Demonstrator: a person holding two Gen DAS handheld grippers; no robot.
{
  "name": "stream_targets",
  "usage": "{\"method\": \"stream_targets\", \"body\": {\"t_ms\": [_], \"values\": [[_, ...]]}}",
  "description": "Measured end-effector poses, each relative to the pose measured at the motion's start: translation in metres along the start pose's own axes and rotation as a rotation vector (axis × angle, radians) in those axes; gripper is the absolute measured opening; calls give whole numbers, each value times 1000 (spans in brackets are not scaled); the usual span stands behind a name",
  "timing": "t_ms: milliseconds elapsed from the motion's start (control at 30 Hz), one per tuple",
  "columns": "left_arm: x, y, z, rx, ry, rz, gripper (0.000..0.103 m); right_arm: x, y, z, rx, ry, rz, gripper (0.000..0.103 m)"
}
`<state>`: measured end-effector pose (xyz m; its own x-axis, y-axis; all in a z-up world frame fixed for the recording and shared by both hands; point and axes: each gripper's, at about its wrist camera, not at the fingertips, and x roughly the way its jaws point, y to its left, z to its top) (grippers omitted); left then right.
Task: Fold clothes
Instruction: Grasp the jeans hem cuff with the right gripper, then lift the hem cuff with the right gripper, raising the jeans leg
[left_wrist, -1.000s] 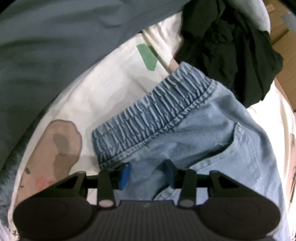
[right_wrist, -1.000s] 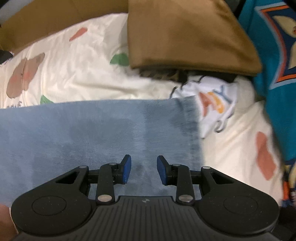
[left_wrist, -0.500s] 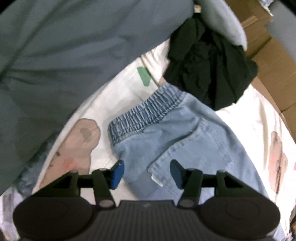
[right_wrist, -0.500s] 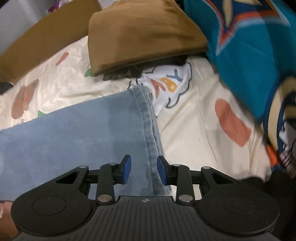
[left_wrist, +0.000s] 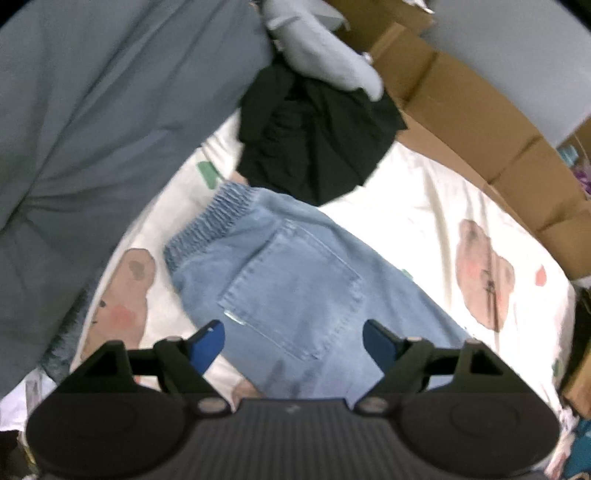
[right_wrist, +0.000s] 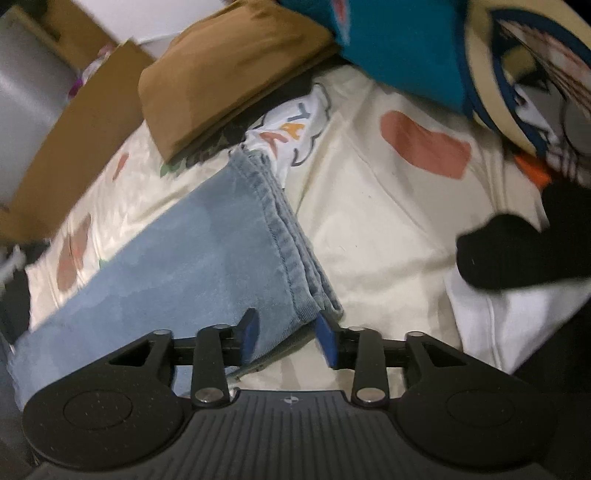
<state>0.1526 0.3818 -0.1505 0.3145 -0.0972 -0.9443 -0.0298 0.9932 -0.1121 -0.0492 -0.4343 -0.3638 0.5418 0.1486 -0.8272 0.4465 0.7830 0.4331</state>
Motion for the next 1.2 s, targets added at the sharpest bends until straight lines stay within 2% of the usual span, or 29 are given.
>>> {"method": "stream_targets", "body": {"t_ms": [33, 133, 400, 500, 633, 733, 833, 1000, 1200], "values": [[-2, -3, -3, 6, -1, 3, 86, 0, -4, -2, 29, -10, 21, 58], [-7, -10, -11, 21, -4, 2, 87, 7, -15, -5, 90, -14, 47, 62], [-14, -7, -37, 33, 29, 34, 87, 45, -38, -10, 208, 2, 91, 62], [-17, -1, -43, 54, 41, 82, 87, 59, -42, -8, 231, -2, 111, 62], [-24, 15, -40, 32, 31, 138, 87, 62, -49, -8, 285, -28, 163, 63], [-28, 23, -37, 21, 24, 174, 87, 57, -49, -8, 271, -21, 202, 62], [-34, 25, -37, 15, 13, 182, 87, 50, -45, -7, 237, -9, 259, 59], [-33, 20, -39, 34, 21, 191, 87, 35, -39, -4, 211, -38, 358, 59], [-24, 7, -46, 73, 46, 192, 87, 52, -43, 3, 225, -17, 285, 59]]}}
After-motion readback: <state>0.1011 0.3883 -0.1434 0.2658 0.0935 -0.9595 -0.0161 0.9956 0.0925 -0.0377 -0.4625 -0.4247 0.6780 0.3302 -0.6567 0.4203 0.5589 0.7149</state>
